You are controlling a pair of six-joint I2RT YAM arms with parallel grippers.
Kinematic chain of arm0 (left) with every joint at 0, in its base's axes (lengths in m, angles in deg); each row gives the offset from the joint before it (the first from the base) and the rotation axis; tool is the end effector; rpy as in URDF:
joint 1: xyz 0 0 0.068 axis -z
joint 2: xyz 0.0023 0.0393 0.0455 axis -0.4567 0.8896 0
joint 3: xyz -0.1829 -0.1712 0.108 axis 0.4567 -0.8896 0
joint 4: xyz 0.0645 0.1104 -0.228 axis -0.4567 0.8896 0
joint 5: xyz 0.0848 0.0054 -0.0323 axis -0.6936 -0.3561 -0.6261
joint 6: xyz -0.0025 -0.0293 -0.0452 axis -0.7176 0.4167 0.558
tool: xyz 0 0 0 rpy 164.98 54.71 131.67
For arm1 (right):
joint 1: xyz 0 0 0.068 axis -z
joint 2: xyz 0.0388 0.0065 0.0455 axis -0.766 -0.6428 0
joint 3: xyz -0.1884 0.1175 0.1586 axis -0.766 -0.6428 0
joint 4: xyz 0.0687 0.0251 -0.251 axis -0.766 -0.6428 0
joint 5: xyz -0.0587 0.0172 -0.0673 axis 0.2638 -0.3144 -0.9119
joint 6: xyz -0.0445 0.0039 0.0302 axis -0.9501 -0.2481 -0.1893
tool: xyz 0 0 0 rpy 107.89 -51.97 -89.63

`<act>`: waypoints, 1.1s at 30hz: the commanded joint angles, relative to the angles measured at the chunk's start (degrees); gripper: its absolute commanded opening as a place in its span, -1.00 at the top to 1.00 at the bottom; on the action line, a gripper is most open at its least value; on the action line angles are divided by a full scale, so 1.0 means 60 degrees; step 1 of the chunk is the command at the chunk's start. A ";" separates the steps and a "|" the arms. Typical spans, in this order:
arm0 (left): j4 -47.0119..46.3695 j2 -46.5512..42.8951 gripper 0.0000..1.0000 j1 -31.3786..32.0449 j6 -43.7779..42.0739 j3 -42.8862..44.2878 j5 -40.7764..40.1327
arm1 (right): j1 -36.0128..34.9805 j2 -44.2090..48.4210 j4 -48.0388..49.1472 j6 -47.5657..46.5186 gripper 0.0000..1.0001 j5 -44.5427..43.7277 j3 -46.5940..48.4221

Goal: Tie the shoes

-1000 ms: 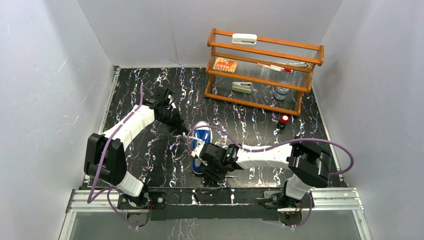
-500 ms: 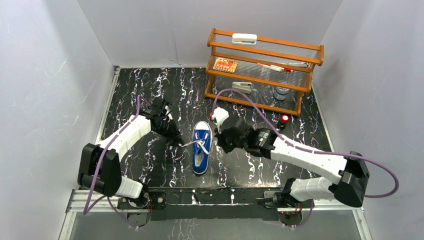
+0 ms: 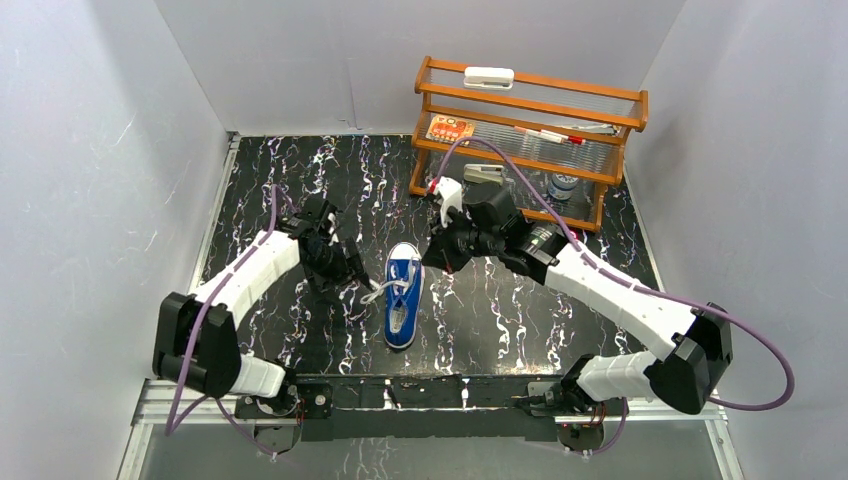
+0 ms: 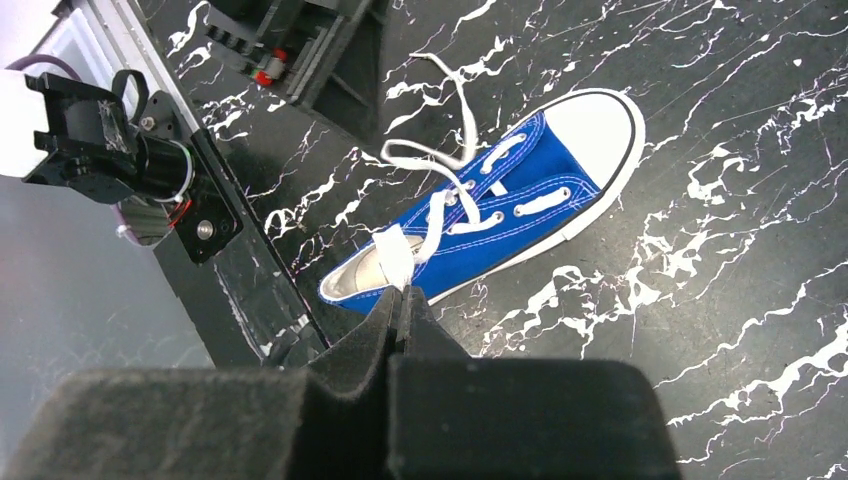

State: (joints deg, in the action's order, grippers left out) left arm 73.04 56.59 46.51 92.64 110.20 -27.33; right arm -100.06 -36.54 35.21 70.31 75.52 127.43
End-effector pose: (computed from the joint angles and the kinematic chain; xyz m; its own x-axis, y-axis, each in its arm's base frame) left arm 0.2426 -0.0962 0.2236 -0.9384 -0.3389 -0.0674 -0.2802 0.8606 -0.4252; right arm 0.1799 0.2273 0.3416 -0.4906 -0.2735 -0.8273 -0.7884 0.5437 0.2878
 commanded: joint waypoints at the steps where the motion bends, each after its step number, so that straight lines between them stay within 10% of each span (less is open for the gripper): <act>1: 0.0966 -0.1420 -0.64 -0.0035 -0.0230 0.0468 -0.1202 | 0.0427 -0.0090 0.0102 -0.0067 1.00 0.1263 0.0577; 19: -0.5418 -0.2296 -0.24 0.0009 -0.9353 -0.2386 0.3073 | 0.1813 -0.0753 -0.1846 -0.0614 1.00 0.3130 0.1900; 33: -0.7887 -0.0322 0.69 0.0046 -0.8633 -0.3119 0.4389 | 0.1878 -0.0937 -0.1335 -0.0031 1.00 0.3578 0.1984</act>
State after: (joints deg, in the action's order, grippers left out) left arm 32.61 54.32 46.51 39.96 91.90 -5.01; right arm -89.00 -43.25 24.61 68.74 94.87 137.59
